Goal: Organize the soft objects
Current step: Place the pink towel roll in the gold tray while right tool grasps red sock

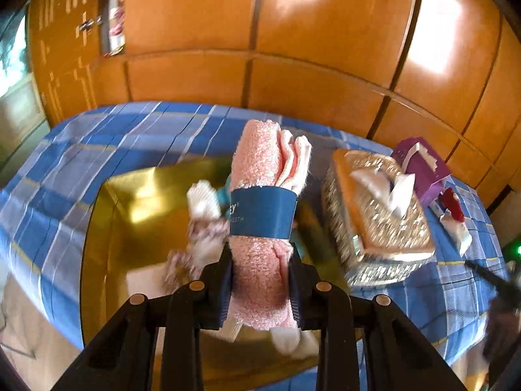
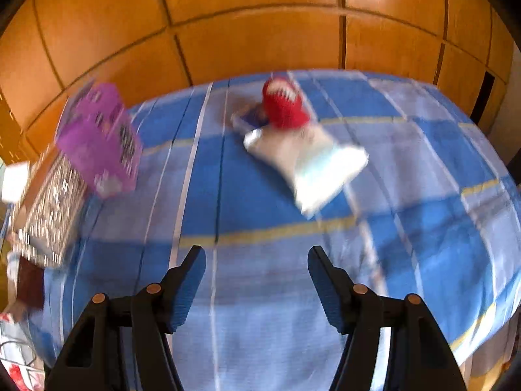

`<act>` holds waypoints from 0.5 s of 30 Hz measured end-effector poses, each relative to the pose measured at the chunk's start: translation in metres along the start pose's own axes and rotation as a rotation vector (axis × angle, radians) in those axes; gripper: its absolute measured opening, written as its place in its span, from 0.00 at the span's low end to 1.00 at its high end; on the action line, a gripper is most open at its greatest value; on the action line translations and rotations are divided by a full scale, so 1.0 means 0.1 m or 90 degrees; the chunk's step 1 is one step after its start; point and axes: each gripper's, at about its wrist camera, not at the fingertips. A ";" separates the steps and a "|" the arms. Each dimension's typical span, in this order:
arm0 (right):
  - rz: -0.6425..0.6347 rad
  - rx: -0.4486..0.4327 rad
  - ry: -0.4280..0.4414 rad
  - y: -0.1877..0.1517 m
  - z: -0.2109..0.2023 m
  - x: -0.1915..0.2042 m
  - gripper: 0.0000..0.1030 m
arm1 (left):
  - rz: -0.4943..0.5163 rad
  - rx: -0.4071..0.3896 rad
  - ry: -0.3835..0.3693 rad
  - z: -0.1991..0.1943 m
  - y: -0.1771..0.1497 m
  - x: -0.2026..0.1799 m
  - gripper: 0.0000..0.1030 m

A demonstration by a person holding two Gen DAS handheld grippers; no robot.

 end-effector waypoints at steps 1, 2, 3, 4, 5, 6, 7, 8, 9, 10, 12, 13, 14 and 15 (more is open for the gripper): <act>0.000 -0.009 -0.003 0.11 -0.01 -0.02 0.63 | -0.006 0.003 0.001 0.00 -0.05 0.02 0.29; -0.002 -0.018 -0.009 0.22 -0.02 -0.04 0.63 | -0.012 0.006 0.002 0.01 -0.08 0.05 0.29; -0.005 -0.027 -0.015 0.33 -0.03 -0.06 0.63 | -0.020 0.008 0.004 0.02 -0.12 0.08 0.29; -0.007 -0.037 -0.024 0.48 -0.03 -0.07 0.63 | -0.025 0.009 0.004 0.02 -0.14 0.10 0.29; -0.009 -0.041 -0.027 0.61 -0.02 -0.09 0.63 | -0.029 0.010 0.005 0.02 -0.15 0.12 0.29; -0.011 -0.043 -0.024 0.76 0.00 -0.10 0.63 | -0.034 0.012 0.006 0.03 -0.17 0.14 0.29; -0.012 -0.039 -0.022 0.88 0.02 -0.10 0.63 | -0.040 0.014 0.007 0.03 -0.17 0.16 0.29; -0.012 -0.035 -0.024 0.99 0.06 -0.10 0.63 | -0.042 0.015 0.009 0.03 -0.18 0.17 0.29; -0.013 -0.030 -0.032 1.11 0.09 -0.11 0.63 | -0.044 0.015 0.012 0.04 -0.18 0.18 0.29; -0.015 -0.024 -0.043 1.25 0.14 -0.11 0.63 | -0.046 0.017 0.014 0.03 -0.18 0.18 0.29; -0.012 -0.008 -0.055 1.46 0.27 -0.11 0.63 | -0.050 0.021 0.015 0.02 -0.19 0.19 0.29; -0.013 0.002 -0.059 1.52 0.32 -0.11 0.63 | -0.051 0.024 0.016 0.02 -0.21 0.20 0.29; -0.011 0.016 -0.070 1.60 0.41 -0.12 0.63 | -0.053 0.026 0.018 0.03 -0.22 0.21 0.29; -0.010 0.029 -0.076 1.66 0.49 -0.13 0.63 | -0.056 0.029 0.018 0.03 -0.23 0.22 0.29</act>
Point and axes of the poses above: each gripper's, at about its wrist camera, not at the fingertips, and z roughly the way its jaws point, x to its left, y to its top, and after that the axes turned 15 degrees about x, right-handed
